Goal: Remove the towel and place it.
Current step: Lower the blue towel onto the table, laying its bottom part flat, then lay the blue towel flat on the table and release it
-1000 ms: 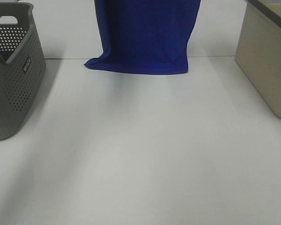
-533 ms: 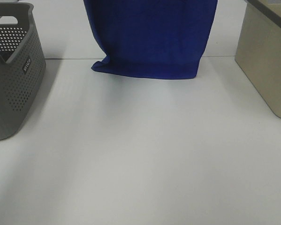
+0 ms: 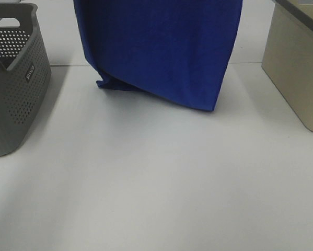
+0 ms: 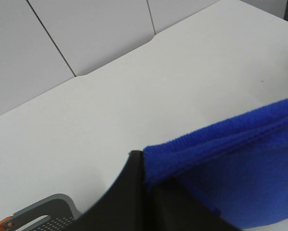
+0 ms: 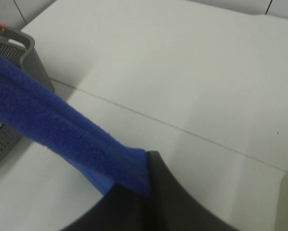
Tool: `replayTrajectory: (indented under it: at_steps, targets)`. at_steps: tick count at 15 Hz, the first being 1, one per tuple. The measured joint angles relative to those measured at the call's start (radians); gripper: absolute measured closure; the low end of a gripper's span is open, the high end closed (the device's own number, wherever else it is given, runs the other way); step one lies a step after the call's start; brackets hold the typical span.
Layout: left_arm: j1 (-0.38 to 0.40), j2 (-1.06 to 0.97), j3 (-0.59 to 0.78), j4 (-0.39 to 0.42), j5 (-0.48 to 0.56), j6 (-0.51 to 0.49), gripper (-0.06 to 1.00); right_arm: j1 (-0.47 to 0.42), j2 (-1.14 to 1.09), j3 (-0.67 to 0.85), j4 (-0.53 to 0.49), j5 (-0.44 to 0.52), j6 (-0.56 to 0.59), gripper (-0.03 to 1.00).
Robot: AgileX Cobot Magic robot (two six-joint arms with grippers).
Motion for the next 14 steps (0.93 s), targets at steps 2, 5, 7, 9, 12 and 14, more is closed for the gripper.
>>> replayTrajectory:
  at_steps: [2, 5, 7, 9, 12, 14]
  targets:
    - [0.003, -0.022, 0.051, -0.037, 0.002, 0.0, 0.94, -0.002, 0.0, 0.0, -0.004, 0.055, 0.0, 0.95]
    - [0.003, -0.106, 0.264, -0.043, 0.002, -0.01, 0.94, -0.002, 0.0, 0.0, -0.007, 0.064, -0.001, 0.95]
    - [0.003, -0.196, 0.415, -0.055, 0.001, -0.02, 0.94, -0.002, 0.0, 0.0, 0.013, 0.064, -0.001, 0.95]
    - [0.003, -0.325, 0.625, -0.071, -0.004, -0.019, 0.94, 0.0, -0.013, 0.037, 0.064, 0.065, -0.001, 0.95]
    - [0.003, -0.406, 0.75, -0.093, -0.008, 0.0, 0.94, 0.0, -0.064, 0.15, 0.095, 0.065, -0.001, 0.95]
    - [0.003, -0.45, 0.799, -0.102, -0.01, 0.003, 0.94, 0.001, -0.133, 0.283, 0.123, 0.065, -0.001, 0.95]
